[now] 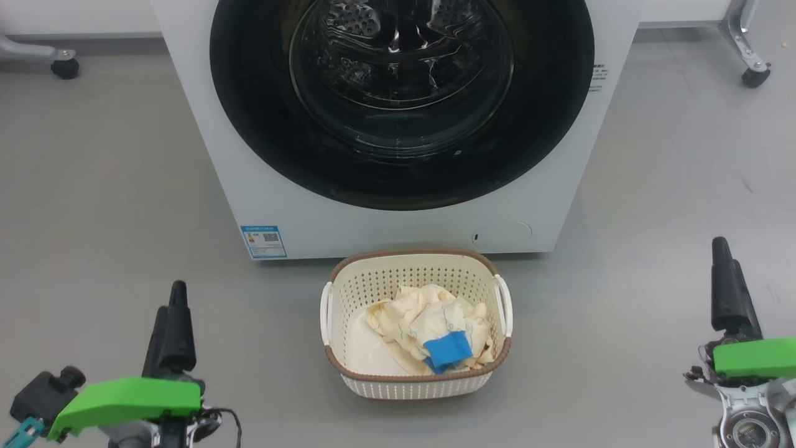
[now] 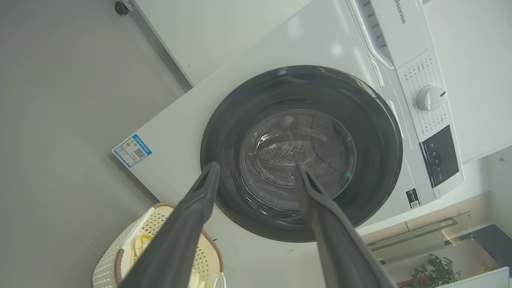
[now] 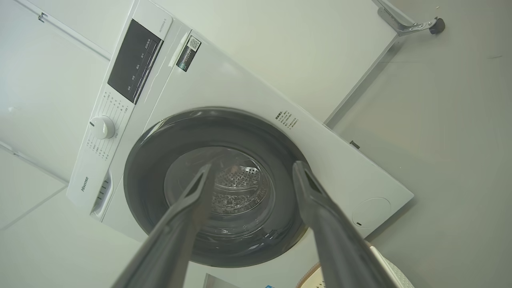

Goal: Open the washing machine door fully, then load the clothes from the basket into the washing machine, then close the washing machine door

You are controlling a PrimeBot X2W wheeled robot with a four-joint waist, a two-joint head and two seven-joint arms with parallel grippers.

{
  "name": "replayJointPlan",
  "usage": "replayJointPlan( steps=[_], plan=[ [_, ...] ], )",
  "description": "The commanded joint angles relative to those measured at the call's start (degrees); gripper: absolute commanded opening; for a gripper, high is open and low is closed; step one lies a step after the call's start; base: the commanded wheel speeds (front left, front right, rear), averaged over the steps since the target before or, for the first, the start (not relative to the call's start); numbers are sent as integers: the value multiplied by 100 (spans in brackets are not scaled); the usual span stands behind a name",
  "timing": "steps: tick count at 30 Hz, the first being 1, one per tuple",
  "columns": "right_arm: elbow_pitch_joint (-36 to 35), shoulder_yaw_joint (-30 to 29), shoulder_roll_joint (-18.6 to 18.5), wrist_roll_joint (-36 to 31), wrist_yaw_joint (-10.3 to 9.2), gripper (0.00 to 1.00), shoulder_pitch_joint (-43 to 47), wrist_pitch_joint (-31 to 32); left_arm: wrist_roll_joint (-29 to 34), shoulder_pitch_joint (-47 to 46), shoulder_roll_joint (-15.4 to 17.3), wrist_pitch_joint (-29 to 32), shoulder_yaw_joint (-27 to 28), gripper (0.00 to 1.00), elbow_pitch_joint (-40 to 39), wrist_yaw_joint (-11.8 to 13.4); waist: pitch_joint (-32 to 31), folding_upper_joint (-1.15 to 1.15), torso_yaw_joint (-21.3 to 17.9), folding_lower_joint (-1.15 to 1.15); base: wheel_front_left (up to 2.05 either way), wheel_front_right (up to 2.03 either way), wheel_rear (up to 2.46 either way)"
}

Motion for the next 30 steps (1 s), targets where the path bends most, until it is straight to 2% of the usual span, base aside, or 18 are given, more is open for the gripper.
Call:
replayJointPlan(
  steps=[1,12,26,30],
  plan=[
    [-277,78,-101,-162,-9,100,-292,-65,173,-315,76,-63,79,100,-251,17,2,0,4,0,0,0,0],
    [-426,182,-113,-1442,-11,100,-269,-140,1412,-370,84,-248,-129,100,-442,237,38,0,47,0,0,0,0],
    [-581,320,-128,-3041,-12,100,-218,-164,3384,-411,102,-483,-468,100,-170,412,82,0,77,0,0,0,0],
    [-546,325,-132,-3372,-13,100,-209,-183,4047,-426,209,-551,-612,100,-71,564,90,0,83,0,0,0,0]
  ],
)
